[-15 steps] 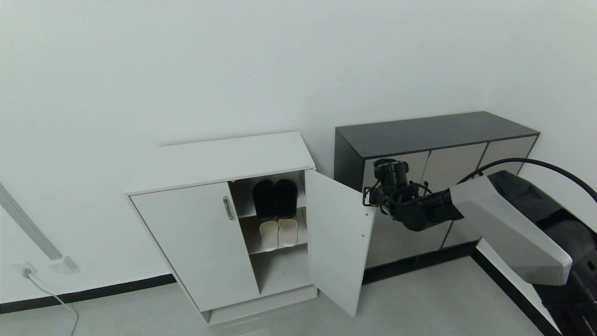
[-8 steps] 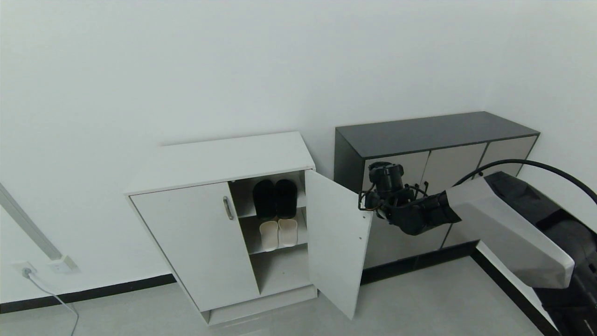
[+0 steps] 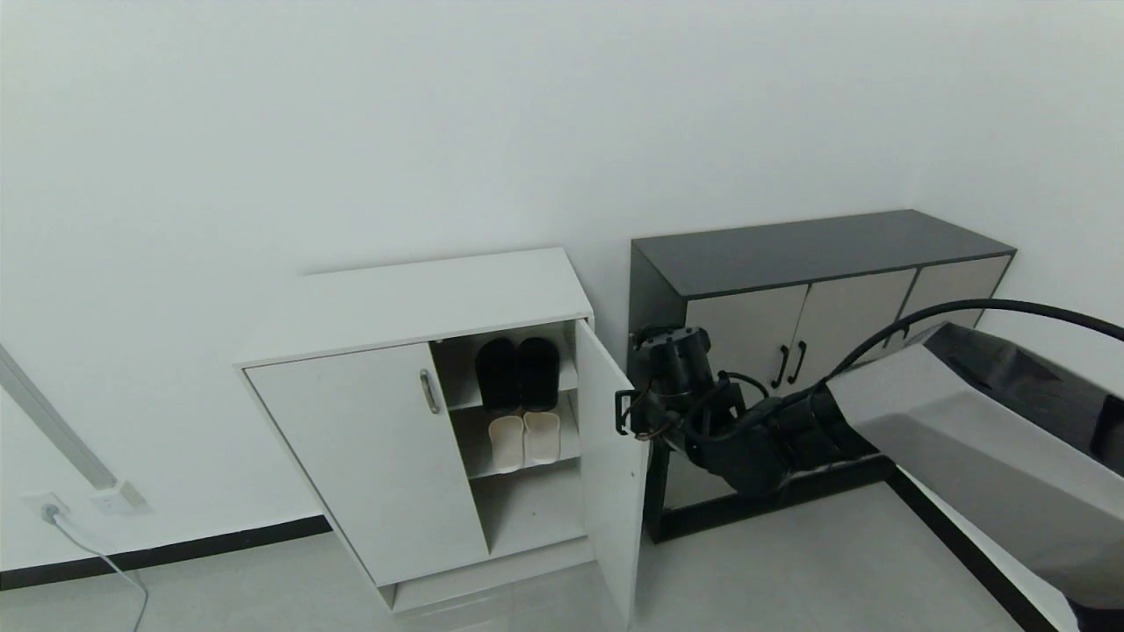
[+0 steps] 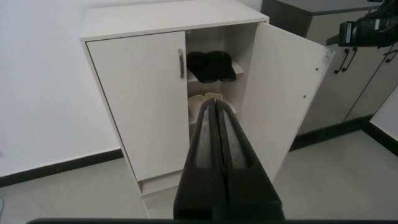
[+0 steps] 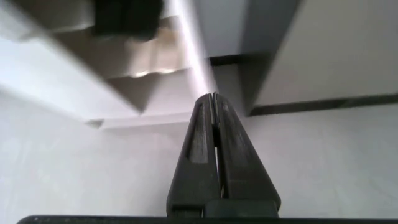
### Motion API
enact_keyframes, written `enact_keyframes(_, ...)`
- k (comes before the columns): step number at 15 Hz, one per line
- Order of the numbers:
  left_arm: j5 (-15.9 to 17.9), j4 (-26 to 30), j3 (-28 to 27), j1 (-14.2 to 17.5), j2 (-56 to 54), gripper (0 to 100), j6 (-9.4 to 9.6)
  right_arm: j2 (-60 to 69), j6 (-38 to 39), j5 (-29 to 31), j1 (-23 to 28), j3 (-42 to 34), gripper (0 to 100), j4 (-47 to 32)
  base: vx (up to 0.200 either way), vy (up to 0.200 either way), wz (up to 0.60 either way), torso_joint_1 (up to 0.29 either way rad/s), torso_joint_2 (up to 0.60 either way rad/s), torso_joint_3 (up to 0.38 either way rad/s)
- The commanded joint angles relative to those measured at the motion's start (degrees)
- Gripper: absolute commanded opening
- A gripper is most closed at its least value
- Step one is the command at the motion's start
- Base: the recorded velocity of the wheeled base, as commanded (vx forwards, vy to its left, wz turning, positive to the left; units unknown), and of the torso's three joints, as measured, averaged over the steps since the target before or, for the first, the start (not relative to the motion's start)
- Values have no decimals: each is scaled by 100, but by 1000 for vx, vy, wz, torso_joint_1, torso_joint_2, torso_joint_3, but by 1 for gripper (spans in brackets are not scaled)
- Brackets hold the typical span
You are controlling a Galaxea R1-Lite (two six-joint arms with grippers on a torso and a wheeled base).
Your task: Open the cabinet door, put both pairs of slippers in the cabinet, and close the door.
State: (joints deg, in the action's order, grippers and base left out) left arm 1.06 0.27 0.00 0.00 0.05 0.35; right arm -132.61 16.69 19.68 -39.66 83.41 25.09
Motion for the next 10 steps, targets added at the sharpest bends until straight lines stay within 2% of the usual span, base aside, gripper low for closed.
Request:
enact_keyframes(1,-1,0,0,0,4,0,0,552,1,1,-420,-395,0,93,0,0,0,0,0,0)
enact_keyframes(4,-1,0,0,0,4,0,0,728,-25,-8,-534,-554,0,93,0,0,0,0,0,0)
enact_keyframes(7,-1,0,0,0,4,0,0,359,-60,-95,-130,-395,0,242,0,0,0,0,0,0)
enact_keyframes(10,-1,0,0,0,4,0,0,341,-474,-131,-51,-677,0,532,0,0,0,0,0,0)
